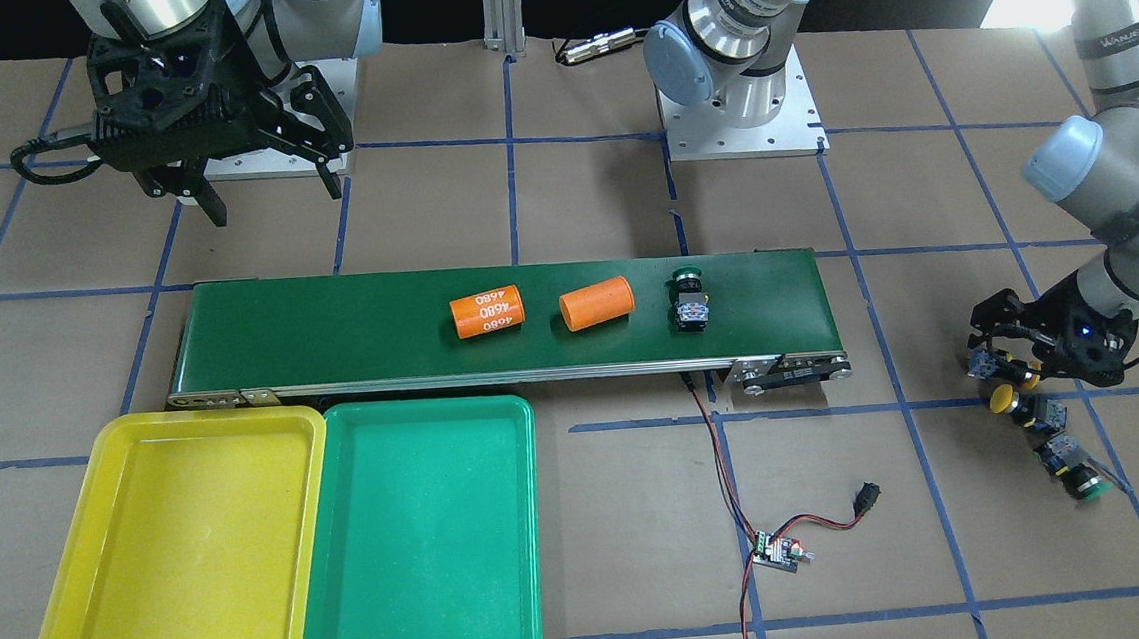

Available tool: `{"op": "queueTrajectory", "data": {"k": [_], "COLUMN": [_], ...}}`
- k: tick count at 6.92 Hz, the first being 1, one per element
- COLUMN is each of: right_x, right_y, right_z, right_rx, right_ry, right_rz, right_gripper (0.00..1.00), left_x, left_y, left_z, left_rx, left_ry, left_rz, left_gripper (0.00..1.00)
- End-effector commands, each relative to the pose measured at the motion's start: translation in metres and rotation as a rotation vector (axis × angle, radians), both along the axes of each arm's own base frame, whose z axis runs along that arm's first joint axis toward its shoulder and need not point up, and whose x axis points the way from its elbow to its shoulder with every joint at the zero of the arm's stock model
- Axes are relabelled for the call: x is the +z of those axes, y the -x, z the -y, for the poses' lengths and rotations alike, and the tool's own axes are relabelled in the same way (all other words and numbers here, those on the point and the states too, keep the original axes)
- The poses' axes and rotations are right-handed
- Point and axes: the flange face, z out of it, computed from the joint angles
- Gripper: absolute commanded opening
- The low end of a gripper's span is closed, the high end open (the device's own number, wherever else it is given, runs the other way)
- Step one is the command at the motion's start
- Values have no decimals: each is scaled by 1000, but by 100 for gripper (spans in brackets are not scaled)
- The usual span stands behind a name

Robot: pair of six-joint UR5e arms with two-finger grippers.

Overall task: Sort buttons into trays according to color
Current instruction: 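Grasp a yellow-capped push button with the left gripper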

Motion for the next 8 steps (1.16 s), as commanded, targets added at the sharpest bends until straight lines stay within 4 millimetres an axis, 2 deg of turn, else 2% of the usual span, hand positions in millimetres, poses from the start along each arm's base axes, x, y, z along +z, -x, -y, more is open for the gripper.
{"op": "queueTrajectory", "data": {"k": [1, 2, 3, 4, 5, 6, 7, 8], "right_x": [0, 0, 0, 0, 0, 0, 1, 1], "right_y": [0, 0, 0, 0, 0, 0, 0, 0], "right_z": [0, 0, 0, 0, 0, 0, 0, 0], "right_rx": [0, 0, 0, 0, 0, 0, 0, 0], "right_ry": [-1, 0, 0, -1, -1, -1, 2, 3], "right_rz": [0, 0, 0, 0, 0, 0, 0, 0], "right_gripper": [100, 100, 100, 100, 100, 100, 100, 100], "left_x": [-2, 9, 24, 50, 82, 109, 122, 120], "left_y": [-2, 1, 15, 46, 82, 127, 182, 235], "left_z": [2, 1, 2, -4, -15, -25, -33, -45], "left_rx": [75, 80, 137, 191, 229, 297, 330, 392], "left_ry": [-8, 6, 8, -9, -17, -21, -12, -22], "left_rz": [6, 15, 34, 27, 32, 40, 53, 56], "left_gripper": [44, 16, 11, 11, 11, 11, 11, 11]}}
